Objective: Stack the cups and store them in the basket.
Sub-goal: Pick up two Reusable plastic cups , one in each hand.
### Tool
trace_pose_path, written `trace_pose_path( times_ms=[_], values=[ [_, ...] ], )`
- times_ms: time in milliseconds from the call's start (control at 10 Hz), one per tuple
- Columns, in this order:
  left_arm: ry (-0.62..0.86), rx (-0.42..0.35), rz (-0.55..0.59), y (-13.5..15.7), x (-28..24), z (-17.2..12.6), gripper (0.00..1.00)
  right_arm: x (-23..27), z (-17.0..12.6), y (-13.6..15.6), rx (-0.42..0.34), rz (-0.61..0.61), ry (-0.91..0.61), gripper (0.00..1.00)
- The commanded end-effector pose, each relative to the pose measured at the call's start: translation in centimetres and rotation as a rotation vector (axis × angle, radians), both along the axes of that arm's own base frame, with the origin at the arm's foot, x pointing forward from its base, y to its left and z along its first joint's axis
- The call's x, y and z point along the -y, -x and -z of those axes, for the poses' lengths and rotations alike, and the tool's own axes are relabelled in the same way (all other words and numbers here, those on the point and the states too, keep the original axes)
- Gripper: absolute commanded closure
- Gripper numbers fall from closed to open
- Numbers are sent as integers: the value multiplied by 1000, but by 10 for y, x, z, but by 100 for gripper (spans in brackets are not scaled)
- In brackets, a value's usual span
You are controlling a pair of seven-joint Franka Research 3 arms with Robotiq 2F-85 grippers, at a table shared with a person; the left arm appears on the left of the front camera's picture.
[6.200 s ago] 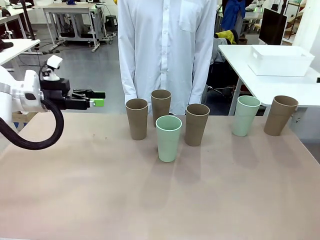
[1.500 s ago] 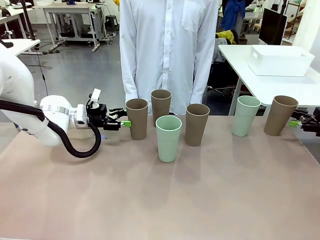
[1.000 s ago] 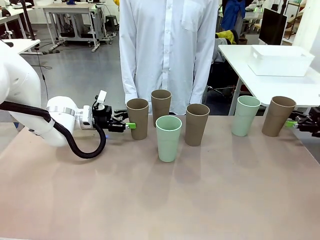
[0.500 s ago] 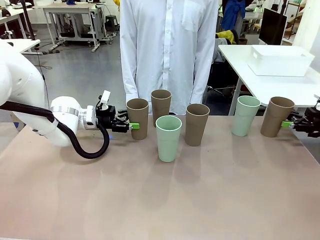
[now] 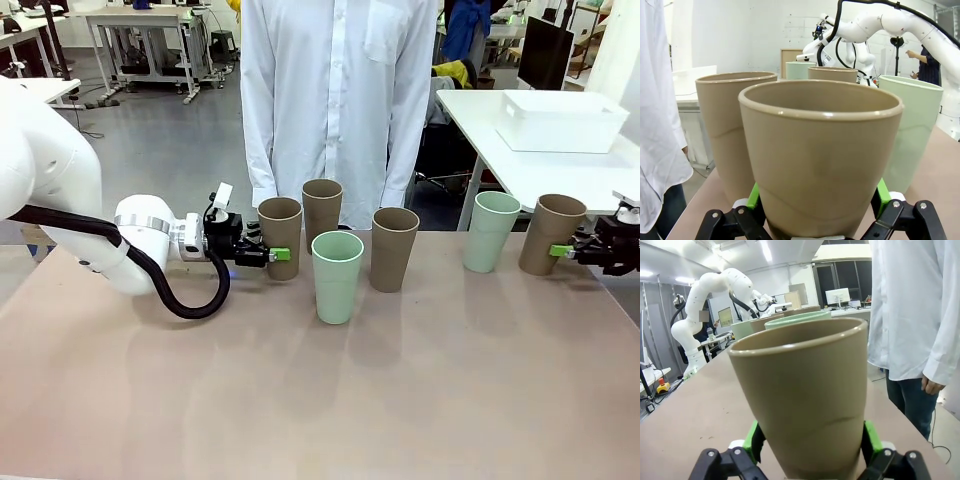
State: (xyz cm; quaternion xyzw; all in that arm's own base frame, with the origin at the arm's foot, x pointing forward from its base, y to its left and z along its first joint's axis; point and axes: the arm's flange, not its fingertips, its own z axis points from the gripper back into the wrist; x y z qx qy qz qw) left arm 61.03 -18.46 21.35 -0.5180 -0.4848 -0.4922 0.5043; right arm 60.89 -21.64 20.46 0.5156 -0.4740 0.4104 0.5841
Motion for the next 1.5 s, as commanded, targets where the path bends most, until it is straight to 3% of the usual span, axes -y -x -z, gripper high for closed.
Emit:
trace_pose_path(
  times_ms=[0, 800, 900, 1000, 1100, 1200, 1300, 1400],
  values=[
    [16, -15, -18, -7, 9, -3, 0, -13, -6, -1, -29, 19, 0, 0],
    [11, -14, -22, -6, 11, -3, 0, -22, -4, -12, -47, -9, -16, 3],
    [6, -14, -24, -5, 10, -3, 19, -22, -4, -12, -48, -7, -10, 20],
    [3, -13, -30, -5, 10, -3, 19, -21, -3, -13, -47, -8, -9, 23],
    [2, -12, -33, -5, 10, -3, 38, -21, -2, -14, -44, -3, -4, 39],
    [4, -7, -42, -4, 10, -4, 24, -20, -1, -15, -46, -6, -5, 43],
    [-3, -7, -43, -4, 10, -5, 57, -17, 0, -15, -51, -14, -26, 59],
    [16, -34, -36, -1, 11, -6, 43, -13, 4, -13, -51, -67, -29, 62]
  ],
)
